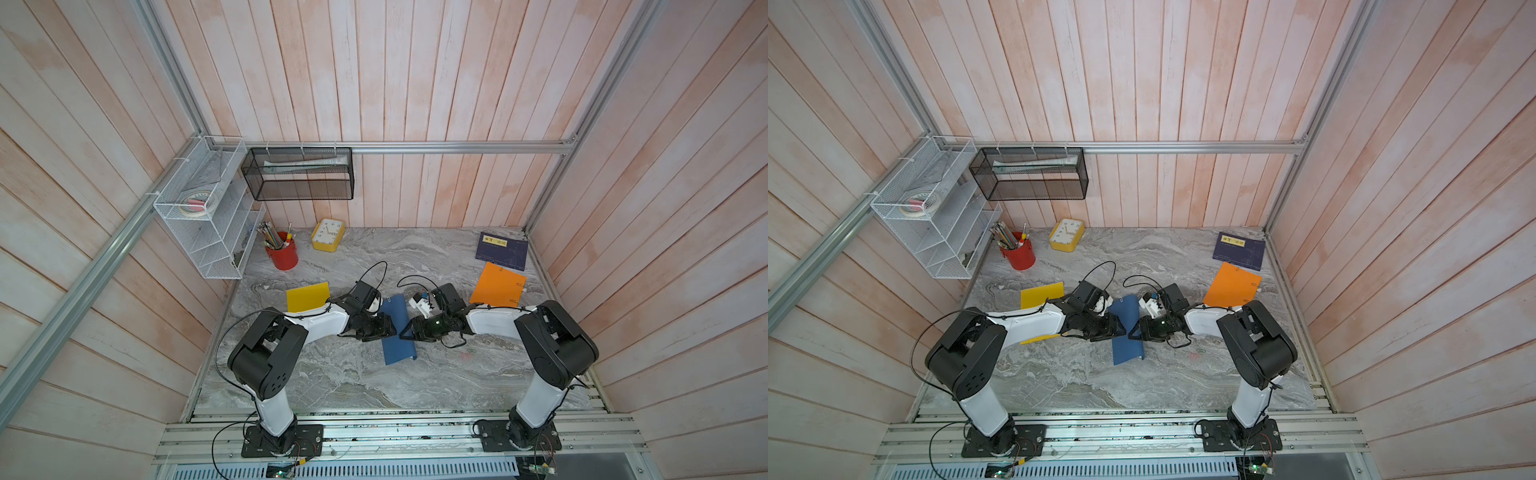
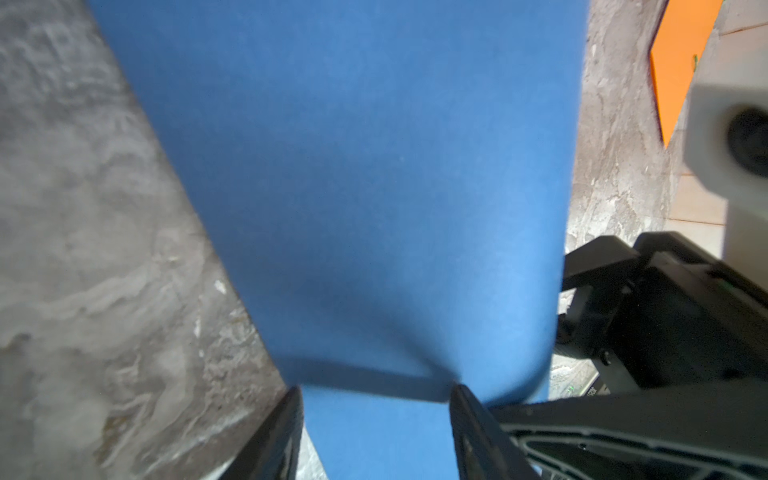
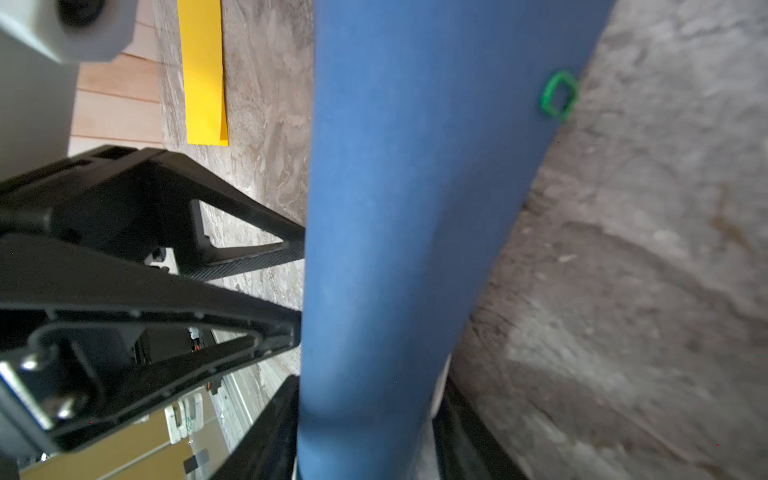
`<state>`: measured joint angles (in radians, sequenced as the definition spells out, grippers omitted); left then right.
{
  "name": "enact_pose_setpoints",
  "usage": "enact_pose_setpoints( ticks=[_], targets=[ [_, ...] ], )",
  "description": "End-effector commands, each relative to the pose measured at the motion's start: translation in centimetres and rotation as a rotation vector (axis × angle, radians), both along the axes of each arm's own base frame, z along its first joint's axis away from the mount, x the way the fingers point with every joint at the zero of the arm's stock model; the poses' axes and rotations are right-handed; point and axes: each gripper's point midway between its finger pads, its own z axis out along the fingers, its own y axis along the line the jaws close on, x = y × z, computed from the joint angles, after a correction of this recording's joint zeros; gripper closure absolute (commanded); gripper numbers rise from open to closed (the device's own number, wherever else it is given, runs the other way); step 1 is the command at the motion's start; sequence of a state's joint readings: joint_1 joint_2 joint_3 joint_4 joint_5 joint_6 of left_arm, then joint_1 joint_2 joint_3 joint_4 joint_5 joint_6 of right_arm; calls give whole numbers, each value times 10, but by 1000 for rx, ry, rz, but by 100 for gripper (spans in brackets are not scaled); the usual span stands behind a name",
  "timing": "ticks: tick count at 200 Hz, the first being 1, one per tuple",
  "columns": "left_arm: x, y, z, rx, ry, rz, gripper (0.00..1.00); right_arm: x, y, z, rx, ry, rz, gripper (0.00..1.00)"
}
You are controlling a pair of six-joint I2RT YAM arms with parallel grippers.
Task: Unclip the paperclips from the documents
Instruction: Pick up the document from the center of the board.
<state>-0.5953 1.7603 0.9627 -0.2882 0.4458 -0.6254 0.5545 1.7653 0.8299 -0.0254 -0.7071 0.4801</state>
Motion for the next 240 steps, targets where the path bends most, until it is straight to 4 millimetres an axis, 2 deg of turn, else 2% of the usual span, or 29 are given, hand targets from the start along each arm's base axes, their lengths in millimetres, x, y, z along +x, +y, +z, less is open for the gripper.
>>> enact_pose_setpoints(
  ticks=[1, 63, 122, 200, 240],
  targets=[
    [-6, 2, -12, 25, 29, -7, 40, -13, -9, -19, -58, 51, -1, 57],
    [3, 11, 3, 31, -11, 16, 40, -7, -10, 1, 24, 25, -18, 68],
    [30, 28, 50, -40, -158, 54, 40, 1, -17, 34, 140, -24, -23, 71],
    [56, 20, 96, -208, -289, 47, 35, -16, -16, 81, 299, -66, 30, 73],
    [63, 13, 113, -287, -326, 34, 34, -25, -15, 90, 349, -55, 48, 73]
  ],
)
